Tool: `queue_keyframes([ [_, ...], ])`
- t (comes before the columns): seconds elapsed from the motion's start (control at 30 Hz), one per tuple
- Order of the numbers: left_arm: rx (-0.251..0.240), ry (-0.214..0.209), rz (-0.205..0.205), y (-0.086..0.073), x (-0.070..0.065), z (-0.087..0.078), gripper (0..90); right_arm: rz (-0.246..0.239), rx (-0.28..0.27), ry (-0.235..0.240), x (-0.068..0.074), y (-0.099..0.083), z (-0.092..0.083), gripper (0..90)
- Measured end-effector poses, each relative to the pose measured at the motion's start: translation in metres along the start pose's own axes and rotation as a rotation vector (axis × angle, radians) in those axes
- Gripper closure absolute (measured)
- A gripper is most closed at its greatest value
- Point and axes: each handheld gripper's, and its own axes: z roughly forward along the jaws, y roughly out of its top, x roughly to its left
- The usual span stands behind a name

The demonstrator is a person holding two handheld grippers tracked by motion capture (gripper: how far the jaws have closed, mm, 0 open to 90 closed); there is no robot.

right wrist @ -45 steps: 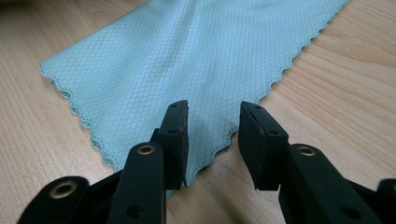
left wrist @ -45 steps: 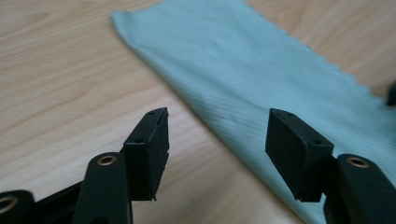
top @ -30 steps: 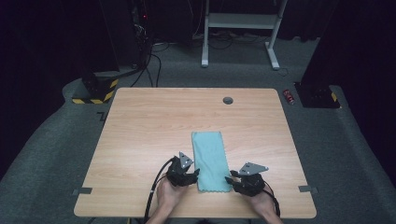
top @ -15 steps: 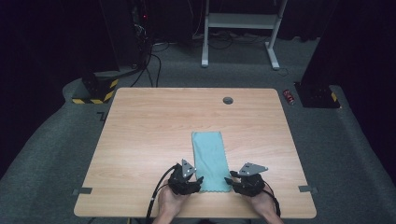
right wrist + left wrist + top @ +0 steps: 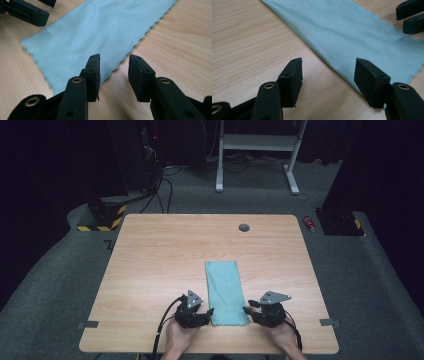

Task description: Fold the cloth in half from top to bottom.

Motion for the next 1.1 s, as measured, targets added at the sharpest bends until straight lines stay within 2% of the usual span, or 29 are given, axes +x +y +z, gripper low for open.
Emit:
queue_keyframes([
  [0.03, 0.003, 0.001, -0.003, 0.002, 0.003, 0.001, 39.7, 0.015, -0.007, -0.001, -0.003, 0.003, 0.0, 61.9],
  [0.13, 0.009, -0.018, -0.055, 0.012, 0.016, 0.008, 38.4, 0.036, -0.021, -0.01, -0.01, 0.009, 0.002, 62.0],
  [0.3, 0.002, -0.009, -0.119, 0.032, 0.037, 0.022, 38.0, 0.059, -0.05, -0.049, -0.024, 0.021, 0.007, 59.5],
  [0.4, 0.009, 0.007, -0.133, 0.041, 0.046, 0.029, 38.7, 0.086, -0.065, -0.066, -0.037, 0.029, 0.011, 59.5],
  [0.53, 0.028, 0.025, -0.147, 0.054, 0.058, 0.04, 38.4, 0.129, -0.042, -0.06, -0.051, 0.041, 0.016, 60.4],
  [0.57, 0.02, 0.029, -0.153, 0.057, 0.061, 0.042, 38.4, 0.135, -0.037, -0.057, -0.054, 0.044, 0.017, 60.5],
  [0.63, 0.035, 0.038, -0.147, 0.062, 0.065, 0.048, 38.8, 0.149, -0.04, -0.058, -0.059, 0.048, 0.021, 60.6],
  [0.7, 0.021, 0.039, -0.162, 0.066, 0.069, 0.051, 40.7, 0.155, -0.031, -0.073, -0.064, 0.054, 0.025, 62.8],
  [0.77, 0.041, 0.045, -0.168, 0.07, 0.072, 0.057, 40.0, 0.163, -0.03, -0.076, -0.069, 0.059, 0.029, 64.5],
  [0.9, 0.058, 0.06, -0.168, 0.08, 0.076, 0.067, 40.3, 0.172, -0.023, -0.087, -0.076, 0.067, 0.038, 67.1],
  [1.0, 0.028, 0.064, -0.212, 0.082, 0.083, 0.071, 41.3, 0.187, -0.016, -0.08, -0.08, 0.072, 0.042, 67.8],
  [1.03, 0.046, 0.069, -0.227, 0.082, 0.086, 0.075, 41.3, 0.19, -0.014, -0.079, -0.081, 0.073, 0.043, 67.8],
  [1.1, 0.059, 0.078, -0.208, 0.083, 0.088, 0.078, 40.8, 0.198, -0.017, -0.075, -0.083, 0.076, 0.046, 68.2],
])
